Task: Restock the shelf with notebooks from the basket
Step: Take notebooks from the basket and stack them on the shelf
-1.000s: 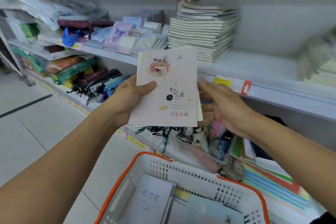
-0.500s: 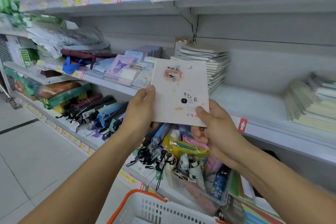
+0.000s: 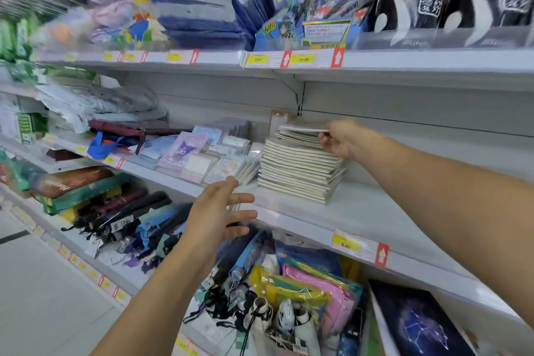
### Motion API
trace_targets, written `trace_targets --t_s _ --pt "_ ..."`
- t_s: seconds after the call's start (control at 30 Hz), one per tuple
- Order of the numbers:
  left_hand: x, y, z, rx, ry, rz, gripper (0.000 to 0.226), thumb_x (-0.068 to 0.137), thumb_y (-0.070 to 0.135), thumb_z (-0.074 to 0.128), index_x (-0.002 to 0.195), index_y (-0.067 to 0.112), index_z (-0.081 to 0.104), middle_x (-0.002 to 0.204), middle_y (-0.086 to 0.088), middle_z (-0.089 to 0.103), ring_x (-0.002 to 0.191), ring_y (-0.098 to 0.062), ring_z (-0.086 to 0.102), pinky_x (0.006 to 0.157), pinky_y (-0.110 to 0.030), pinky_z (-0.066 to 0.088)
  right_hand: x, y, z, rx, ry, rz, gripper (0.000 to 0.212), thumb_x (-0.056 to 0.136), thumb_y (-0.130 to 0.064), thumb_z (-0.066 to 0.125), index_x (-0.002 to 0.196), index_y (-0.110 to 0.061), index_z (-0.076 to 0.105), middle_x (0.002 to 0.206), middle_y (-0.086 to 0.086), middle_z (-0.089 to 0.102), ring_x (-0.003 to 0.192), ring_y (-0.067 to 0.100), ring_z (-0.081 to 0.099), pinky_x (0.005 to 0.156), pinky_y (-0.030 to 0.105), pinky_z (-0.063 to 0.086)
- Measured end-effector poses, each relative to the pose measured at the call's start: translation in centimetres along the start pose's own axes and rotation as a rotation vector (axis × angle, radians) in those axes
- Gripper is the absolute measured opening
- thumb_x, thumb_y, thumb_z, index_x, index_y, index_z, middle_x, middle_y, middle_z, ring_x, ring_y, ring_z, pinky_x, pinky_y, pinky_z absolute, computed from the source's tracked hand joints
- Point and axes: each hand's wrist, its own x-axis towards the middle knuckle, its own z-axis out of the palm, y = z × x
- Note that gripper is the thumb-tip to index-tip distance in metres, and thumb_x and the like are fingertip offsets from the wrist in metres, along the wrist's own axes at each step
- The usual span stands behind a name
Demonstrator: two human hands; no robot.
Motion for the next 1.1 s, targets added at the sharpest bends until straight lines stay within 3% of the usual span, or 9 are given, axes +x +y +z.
trace_targets --t_s 0.1,0.3,0.43,0.57,0.7,0.83,0.9,0.97,1.1 --pt "0.1 0.0 -0.2 -0.007 0.022 0.003 0.028 0.099 0.042 0.049 0.114 0.021 0.060 0.090 0.000 0.077 0.073 -0.019 0.075 0.047 -0.025 0.054 0.7 0.4 -0.9 -0.431 -0.020 -0.035 0.032 0.089 -0.031 0.075 0.081 -0.012 0.051 0.064 0.004 0.045 0.044 0.010 0.038 0.034 0.014 0.031" --pt "-0.5 -0.7 -0.5 0.069 0.032 -0.021 0.027 0.097 0.042 0.053 0.110 0.020 0.062 0.090 -0.002 0.076 0.072 -0.019 0.074 0.049 -0.026 0.055 1.5 1.2 -1.2 -1.154 0.137 -0.376 0.072 0.067 -0.085 0.061 0.070 -0.014 0.056 0.072 0.001 0.062 0.067 0.019 0.059 0.052 0.028 0.038" --pt "-0.8 -1.6 -0.4 0.105 0.035 -0.049 0.026 0.097 0.041 0.055 0.108 0.018 0.063 0.089 -0.002 0.076 0.069 -0.019 0.073 0.050 -0.027 0.055 2.7 1.2 -0.3 -1.376 0.181 -0.418 0.053 0.096 -0.061 0.047 0.086 -0.011 0.057 0.102 0.010 0.067 0.086 0.029 0.059 0.070 0.033 0.042" --pt "-0.8 -2.5 -0.2 0.165 0.019 -0.070 0.021 0.097 0.036 0.057 0.107 0.019 0.063 0.087 -0.001 0.076 0.068 -0.019 0.073 0.047 -0.025 0.051 1.7 1.9 -1.4 -1.361 0.124 -0.474 0.039 0.104 -0.022 0.039 0.139 -0.006 0.045 0.128 0.019 0.060 0.115 0.038 0.058 0.087 0.040 0.047" --pt "-1.5 -4.1 -0.8 0.364 -0.072 -0.170 0.025 0.098 0.035 0.056 0.108 0.013 0.062 0.089 -0.005 0.075 0.066 -0.017 0.071 0.048 -0.025 0.053 -5.3 8.8 -3.4 -0.828 0.360 -0.952 0.024 0.099 -0.029 0.048 0.119 -0.018 0.055 0.087 0.000 0.067 0.080 0.023 0.062 0.064 0.034 0.043" --pt "-2.6 -7.0 -1.5 0.697 -0.281 -0.362 0.028 0.098 0.040 0.054 0.105 0.015 0.063 0.097 -0.009 0.074 0.069 -0.017 0.073 0.053 -0.025 0.055 -15.6 24.5 -4.1 -0.731 -0.318 -0.928 0.019 0.096 -0.029 0.059 0.079 -0.022 0.062 0.064 -0.007 0.057 0.057 0.007 0.049 0.055 0.027 0.039" --pt "-3.7 -8.9 -1.8 0.901 -0.431 -0.429 0.026 0.098 0.040 0.054 0.104 0.017 0.063 0.095 -0.006 0.074 0.073 -0.018 0.073 0.056 -0.026 0.056 -19.0 32.4 -5.4 -1.060 -0.839 -0.492 0.018 0.093 -0.034 0.068 0.098 -0.017 0.070 0.084 -0.002 0.068 0.075 0.011 0.060 0.066 0.027 0.045" --pt "-4.9 -10.4 -2.0 1.117 -0.635 -0.493 0.029 0.099 0.041 0.051 0.109 0.016 0.061 0.101 -0.005 0.072 0.084 -0.021 0.072 0.066 -0.031 0.058 -21.0 38.5 -8.1 -1.373 -1.230 0.025 0.054 0.087 -0.043 0.074 0.131 -0.015 0.059 0.126 0.004 0.061 0.111 0.022 0.058 0.090 0.031 0.048" --pt "-6.6 -12.2 -2.2 1.359 -0.920 -0.636 0.029 0.099 0.035 0.050 0.118 0.016 0.059 0.111 -0.005 0.071 0.099 -0.019 0.069 0.080 -0.033 0.056 -24.1 45.8 -14.6 -1.547 -1.316 0.179 0.090 0.079 -0.047 0.081 0.153 -0.022 0.036 0.156 0.005 0.033 0.141 0.027 0.037 0.114 0.040 0.035"
